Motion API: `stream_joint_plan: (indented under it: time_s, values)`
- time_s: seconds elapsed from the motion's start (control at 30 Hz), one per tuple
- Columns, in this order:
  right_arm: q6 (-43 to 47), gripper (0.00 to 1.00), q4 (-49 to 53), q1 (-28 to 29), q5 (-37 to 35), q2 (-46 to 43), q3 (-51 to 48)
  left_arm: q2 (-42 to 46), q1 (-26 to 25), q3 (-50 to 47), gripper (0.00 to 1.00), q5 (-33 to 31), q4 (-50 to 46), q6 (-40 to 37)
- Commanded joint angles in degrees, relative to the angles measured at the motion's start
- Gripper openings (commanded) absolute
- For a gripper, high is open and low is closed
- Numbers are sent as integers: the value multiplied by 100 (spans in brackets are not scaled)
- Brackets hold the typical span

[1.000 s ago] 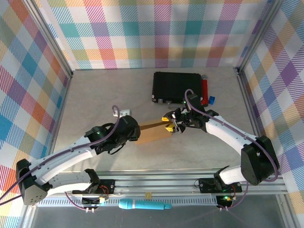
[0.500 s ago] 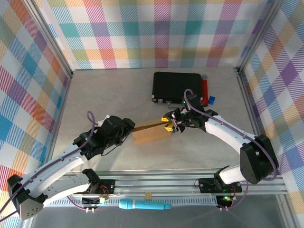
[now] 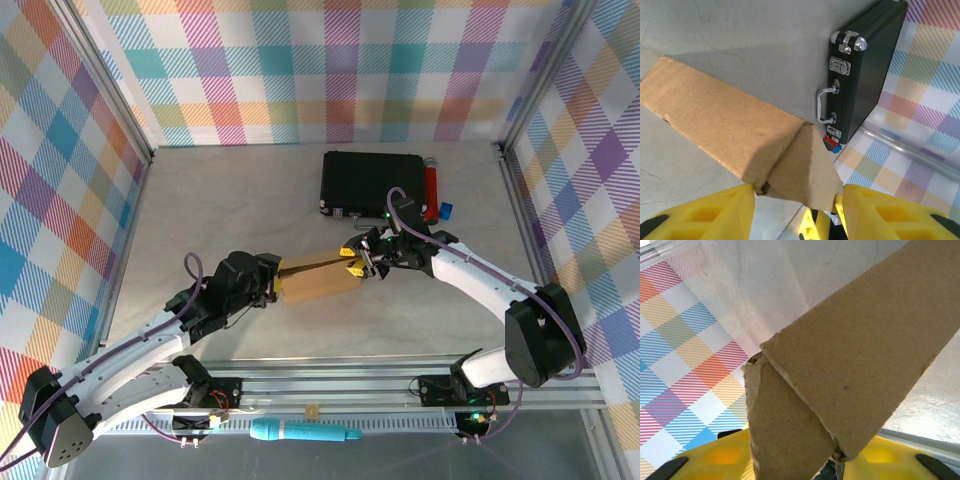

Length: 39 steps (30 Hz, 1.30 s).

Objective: Fold the paper box

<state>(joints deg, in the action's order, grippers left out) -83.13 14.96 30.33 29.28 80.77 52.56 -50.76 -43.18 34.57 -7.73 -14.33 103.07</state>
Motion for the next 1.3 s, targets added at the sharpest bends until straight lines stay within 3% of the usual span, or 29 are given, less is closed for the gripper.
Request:
stream_joint_plan:
  time_s: [0.0,0.13,0.23,0.3,0.4,0.7,0.83,0.97,1.27]
  values:
    - [79,39,228,-18,-3,129,1,56,38,-257,47,93,281,324]
    - [81,39,235,-18,-1,101,-26,-47,40,-397,42,43,471,408]
    - [87,39,259,-18,-11,88,-41,-168,38,-515,21,106,631,425]
    - [100,39,270,-18,-11,78,-52,-201,42,-588,13,145,632,452]
    - [159,40,305,-33,-2,70,-24,-135,42,-670,12,146,553,477]
    - [589,62,642,-354,57,-205,276,4,40,-657,11,107,213,452]
    - [632,64,805,-495,153,-305,294,-65,38,-627,11,129,228,426]
    - [605,64,782,-671,179,-416,110,-125,41,-586,11,144,221,410]
    - [628,45,696,-818,214,-476,-309,-118,38,-547,9,145,123,372]
